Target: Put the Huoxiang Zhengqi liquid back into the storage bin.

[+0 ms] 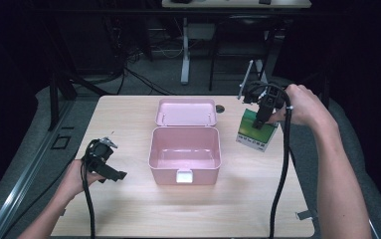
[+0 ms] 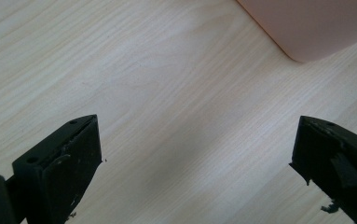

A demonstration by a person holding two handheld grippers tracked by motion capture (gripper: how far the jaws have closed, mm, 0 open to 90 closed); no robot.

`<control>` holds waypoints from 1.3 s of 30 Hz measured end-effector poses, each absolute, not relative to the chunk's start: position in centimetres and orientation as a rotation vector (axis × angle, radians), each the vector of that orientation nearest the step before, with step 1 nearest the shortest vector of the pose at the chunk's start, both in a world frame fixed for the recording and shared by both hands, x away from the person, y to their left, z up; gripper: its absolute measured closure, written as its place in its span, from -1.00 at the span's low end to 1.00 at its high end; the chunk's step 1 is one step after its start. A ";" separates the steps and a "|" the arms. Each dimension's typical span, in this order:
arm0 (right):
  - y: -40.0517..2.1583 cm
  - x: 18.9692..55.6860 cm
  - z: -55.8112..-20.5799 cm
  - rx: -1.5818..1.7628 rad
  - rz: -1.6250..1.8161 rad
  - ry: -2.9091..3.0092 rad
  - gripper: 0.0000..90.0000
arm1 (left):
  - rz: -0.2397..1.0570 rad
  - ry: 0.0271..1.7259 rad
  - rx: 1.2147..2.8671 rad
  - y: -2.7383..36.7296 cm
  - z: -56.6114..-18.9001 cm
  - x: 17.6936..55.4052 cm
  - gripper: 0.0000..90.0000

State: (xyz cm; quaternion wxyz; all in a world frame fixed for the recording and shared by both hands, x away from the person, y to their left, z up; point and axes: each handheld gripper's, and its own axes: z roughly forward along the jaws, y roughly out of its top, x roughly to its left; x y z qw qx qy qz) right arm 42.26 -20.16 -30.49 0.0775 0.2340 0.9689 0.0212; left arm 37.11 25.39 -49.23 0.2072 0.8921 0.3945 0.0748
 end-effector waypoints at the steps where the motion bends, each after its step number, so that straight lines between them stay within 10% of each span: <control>1: -20.1 42.2 -30.4 0.697 0.070 2.902 0.40 | 0.208 1.099 2.484 25.4 -49.2 37.1 -0.97; 39: -14.2 41.7 -26.0 0.492 0.084 2.918 0.40 | 0.195 1.097 2.490 25.1 -49.5 37.3 -0.98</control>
